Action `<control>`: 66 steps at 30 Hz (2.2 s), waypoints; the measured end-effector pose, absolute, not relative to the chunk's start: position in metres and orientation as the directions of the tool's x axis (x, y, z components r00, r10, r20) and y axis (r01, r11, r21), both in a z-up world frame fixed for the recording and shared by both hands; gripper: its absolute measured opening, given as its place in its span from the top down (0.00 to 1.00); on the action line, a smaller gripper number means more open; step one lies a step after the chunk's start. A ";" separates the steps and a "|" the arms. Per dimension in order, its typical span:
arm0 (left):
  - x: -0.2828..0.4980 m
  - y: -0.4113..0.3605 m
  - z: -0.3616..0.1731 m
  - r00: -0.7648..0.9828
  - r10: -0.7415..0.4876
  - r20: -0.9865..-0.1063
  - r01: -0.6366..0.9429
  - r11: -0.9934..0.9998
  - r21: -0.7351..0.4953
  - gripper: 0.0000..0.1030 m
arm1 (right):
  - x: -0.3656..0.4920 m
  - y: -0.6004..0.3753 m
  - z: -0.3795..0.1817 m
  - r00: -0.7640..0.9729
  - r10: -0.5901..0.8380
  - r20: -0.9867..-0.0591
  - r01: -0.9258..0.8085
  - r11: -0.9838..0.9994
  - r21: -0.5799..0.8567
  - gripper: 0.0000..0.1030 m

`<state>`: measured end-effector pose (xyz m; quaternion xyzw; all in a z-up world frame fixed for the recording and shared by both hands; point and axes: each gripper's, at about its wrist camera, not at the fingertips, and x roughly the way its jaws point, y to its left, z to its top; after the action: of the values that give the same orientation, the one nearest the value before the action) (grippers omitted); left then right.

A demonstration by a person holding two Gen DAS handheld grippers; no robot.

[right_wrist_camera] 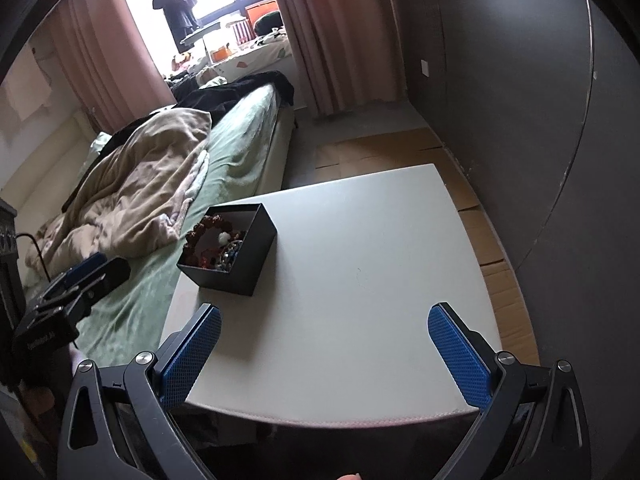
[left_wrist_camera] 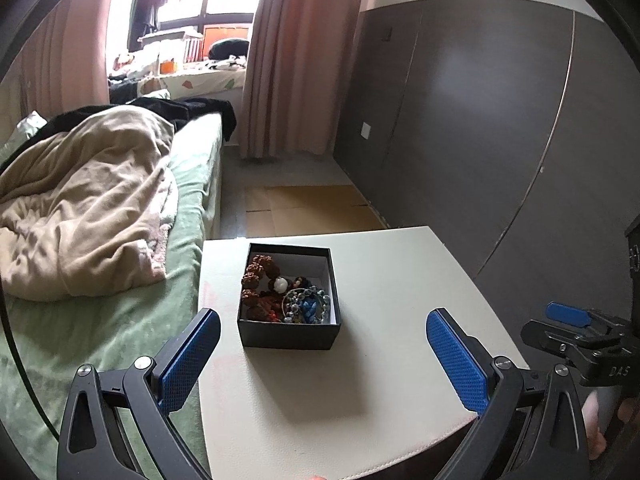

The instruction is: Organize jewelry

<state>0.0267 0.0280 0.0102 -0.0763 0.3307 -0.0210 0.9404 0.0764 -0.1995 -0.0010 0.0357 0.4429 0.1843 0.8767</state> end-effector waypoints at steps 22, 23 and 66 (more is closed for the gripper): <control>0.024 0.026 0.013 0.796 -0.080 -0.600 -0.014 0.988 -0.152 0.00 | 0.074 -0.203 0.001 0.555 0.349 -0.755 -0.293 0.932 0.215 0.00; 0.025 0.025 0.012 0.796 -0.079 -0.601 -0.016 0.988 -0.151 0.00 | 0.074 -0.204 0.001 0.556 0.349 -0.755 -0.293 0.932 0.215 0.00; 0.025 0.020 0.012 0.796 -0.090 -0.599 0.006 0.990 -0.142 0.00 | 0.078 -0.206 0.000 0.550 0.342 -0.762 -0.285 0.934 0.214 0.00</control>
<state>0.0249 0.0199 0.0120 -0.0664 0.3187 -0.0253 0.9452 0.0776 -0.2064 -0.0003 0.0326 0.4399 0.1781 0.8796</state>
